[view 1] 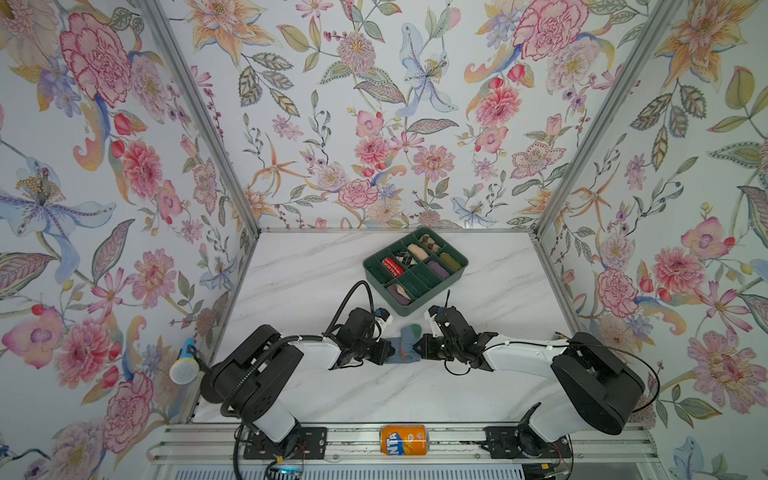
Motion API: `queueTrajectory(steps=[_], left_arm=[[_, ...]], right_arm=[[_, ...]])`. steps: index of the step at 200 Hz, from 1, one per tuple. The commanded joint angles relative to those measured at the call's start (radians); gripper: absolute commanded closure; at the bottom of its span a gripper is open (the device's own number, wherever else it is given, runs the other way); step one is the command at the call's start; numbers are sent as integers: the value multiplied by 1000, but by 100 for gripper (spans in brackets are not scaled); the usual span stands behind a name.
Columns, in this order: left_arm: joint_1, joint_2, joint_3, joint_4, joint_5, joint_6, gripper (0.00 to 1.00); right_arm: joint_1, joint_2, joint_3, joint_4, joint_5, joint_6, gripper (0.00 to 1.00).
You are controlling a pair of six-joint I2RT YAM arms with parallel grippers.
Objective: Roll the socks
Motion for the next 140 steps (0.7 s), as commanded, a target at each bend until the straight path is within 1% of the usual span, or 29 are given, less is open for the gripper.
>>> queueTrajectory(steps=[1,55,117,127,130,140], left_arm=[[5,9,1,-82,-70,30,100],[16,71,-21,-58,-86,41,100],[44,122,-70,-11,-88,48,100],[48,132,-77,-2,-88,47,100],[49,135,-79,2,-88,47,100],[51,142,-85,10,-86,47,100]], right_arm=[[2,-2,29,-128,53,-65,100],[-22,16,74,-161,-45,-131,100],[-99,22,74,-174,-220,-205,100],[-99,18,72,-180,-233,-215,100],[-126,17,74,-186,-232,-219,100],[-136,12,81,-210,-231,-236,100]])
